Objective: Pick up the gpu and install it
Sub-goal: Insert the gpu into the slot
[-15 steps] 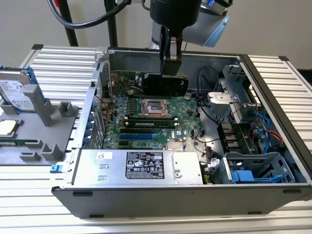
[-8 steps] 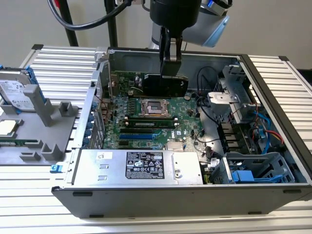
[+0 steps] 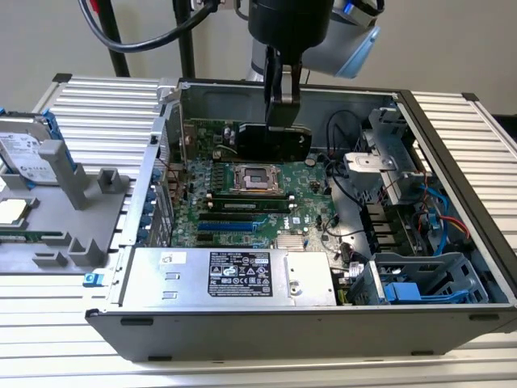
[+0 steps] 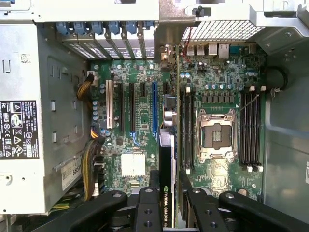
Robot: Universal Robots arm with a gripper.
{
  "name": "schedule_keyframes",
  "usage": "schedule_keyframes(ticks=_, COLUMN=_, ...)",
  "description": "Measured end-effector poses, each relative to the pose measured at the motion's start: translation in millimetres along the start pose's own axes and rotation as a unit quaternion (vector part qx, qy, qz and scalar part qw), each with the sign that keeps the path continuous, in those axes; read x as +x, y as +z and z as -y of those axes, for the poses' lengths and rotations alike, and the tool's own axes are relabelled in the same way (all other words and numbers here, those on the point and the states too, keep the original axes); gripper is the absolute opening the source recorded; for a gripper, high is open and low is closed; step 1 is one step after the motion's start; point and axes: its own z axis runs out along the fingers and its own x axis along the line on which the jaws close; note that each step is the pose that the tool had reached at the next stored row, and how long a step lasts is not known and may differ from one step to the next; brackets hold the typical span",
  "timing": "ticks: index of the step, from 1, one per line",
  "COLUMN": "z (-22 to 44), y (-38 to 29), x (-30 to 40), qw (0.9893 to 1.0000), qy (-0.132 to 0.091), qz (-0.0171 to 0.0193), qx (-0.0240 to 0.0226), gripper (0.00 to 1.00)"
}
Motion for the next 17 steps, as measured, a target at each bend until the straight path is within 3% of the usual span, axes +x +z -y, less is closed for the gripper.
schedule_keyframes(ticks=17, z=-0.1, y=5.2, x=0.1, qw=1.0000, qy=0.000, qz=-0.0003, qx=0.0000, gripper=0.00)
